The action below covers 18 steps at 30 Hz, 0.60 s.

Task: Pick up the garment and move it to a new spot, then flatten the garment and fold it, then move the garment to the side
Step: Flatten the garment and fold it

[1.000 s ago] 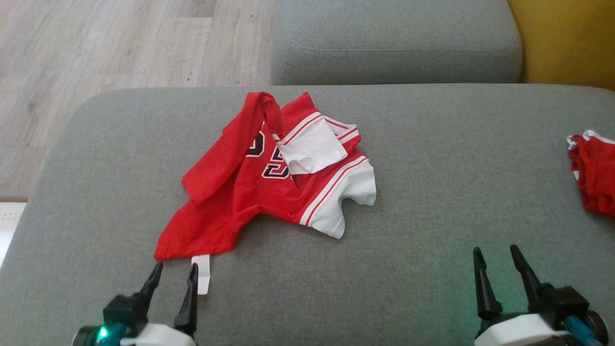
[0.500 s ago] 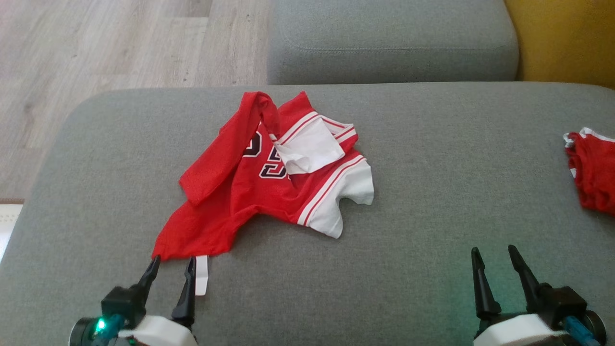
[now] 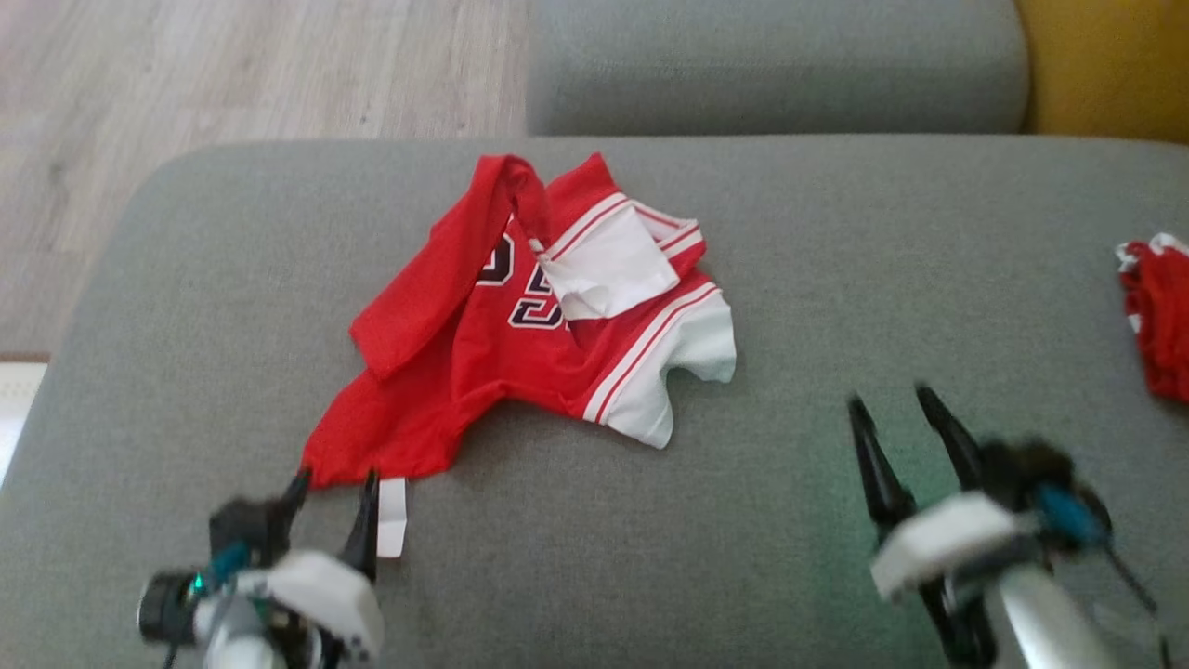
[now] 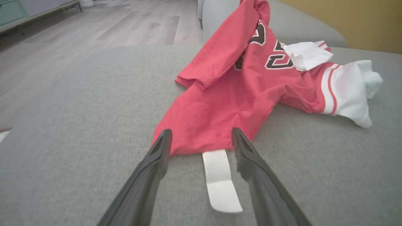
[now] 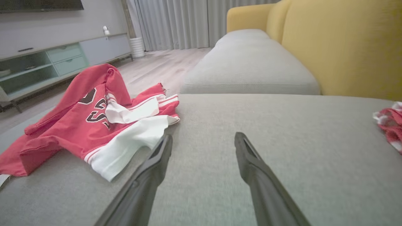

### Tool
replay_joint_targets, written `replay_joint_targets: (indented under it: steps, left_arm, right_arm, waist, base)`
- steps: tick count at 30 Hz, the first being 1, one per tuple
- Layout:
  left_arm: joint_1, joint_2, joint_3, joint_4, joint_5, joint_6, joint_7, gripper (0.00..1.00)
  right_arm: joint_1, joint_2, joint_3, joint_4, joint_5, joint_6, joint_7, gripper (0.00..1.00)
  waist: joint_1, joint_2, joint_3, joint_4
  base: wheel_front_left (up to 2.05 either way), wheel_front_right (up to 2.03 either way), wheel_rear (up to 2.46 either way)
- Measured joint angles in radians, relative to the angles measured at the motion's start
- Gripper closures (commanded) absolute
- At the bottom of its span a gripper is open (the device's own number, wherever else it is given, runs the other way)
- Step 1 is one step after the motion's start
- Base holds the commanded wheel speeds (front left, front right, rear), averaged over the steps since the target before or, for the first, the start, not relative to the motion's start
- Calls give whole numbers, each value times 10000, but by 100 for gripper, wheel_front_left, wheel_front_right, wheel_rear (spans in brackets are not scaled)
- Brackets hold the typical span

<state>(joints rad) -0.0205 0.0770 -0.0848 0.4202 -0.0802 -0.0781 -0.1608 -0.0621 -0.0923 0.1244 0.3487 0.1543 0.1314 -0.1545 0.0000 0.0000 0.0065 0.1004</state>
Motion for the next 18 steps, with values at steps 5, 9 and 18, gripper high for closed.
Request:
replay_joint_targets:
  steps: [5, 9, 18]
  left_arm:
    - [-1251, -29, -36, 90, -15, 10, 1296, 0]
    - [-1810, -73, -167, 313, -17, 94, 2242, 0]
    - [-2080, -192, -596, 355, -222, 92, 3135, 0]
  right_arm:
    - [-2150, -790, 1482, 462, 736, 0, 1988, 0]
    - [-3279, -1060, 2391, 972, 1524, 0, 3267, 0]
    - [-4280, -1126, 2865, 2276, 2882, 0, 4870, 0]
  waist:
    - [3, 0, 632, 160]
    - [3, 0, 1097, 391]
    - [2, 0, 1671, 888]
  base:
    - [0, 0, 0]
    - [0, 0, 0]
    - [0, 0, 0]
